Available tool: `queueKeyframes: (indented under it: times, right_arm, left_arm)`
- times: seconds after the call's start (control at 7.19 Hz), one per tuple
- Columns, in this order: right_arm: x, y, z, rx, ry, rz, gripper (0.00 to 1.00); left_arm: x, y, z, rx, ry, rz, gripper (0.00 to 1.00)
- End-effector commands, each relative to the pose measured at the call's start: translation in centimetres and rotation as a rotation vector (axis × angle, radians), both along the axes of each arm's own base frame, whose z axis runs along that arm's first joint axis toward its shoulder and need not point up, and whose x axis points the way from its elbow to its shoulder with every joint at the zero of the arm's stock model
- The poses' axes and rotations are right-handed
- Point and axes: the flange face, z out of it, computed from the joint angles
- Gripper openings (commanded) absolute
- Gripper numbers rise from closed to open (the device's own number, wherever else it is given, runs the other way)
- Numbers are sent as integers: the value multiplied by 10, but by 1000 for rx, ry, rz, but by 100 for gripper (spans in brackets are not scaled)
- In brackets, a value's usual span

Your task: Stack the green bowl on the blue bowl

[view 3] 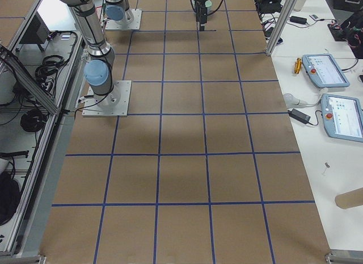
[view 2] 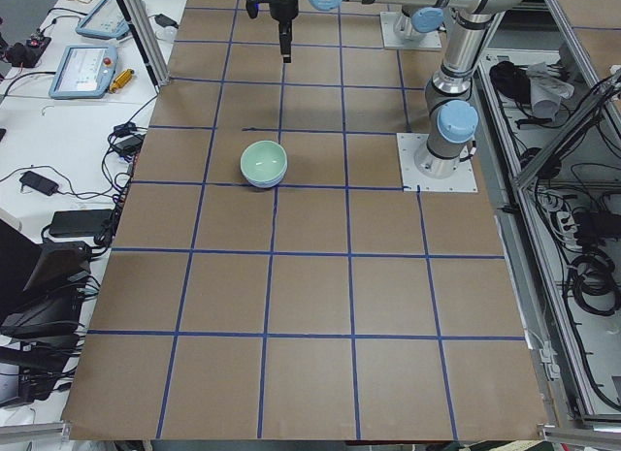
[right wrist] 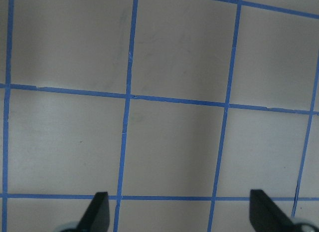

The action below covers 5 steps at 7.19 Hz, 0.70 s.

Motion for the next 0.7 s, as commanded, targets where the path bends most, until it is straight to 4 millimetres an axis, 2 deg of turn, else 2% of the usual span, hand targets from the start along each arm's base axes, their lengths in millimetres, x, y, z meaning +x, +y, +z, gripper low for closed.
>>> queueKeyframes:
  times: [0.0, 0.56]
  right_arm:
    - [0, 0, 0, 0, 0, 0, 100]
    - [0, 0, 0, 0, 0, 0, 100]
  left_arm:
    - [1, 0, -1, 2, -2, 3, 100]
    - [1, 11, 4, 28, -4, 3, 100]
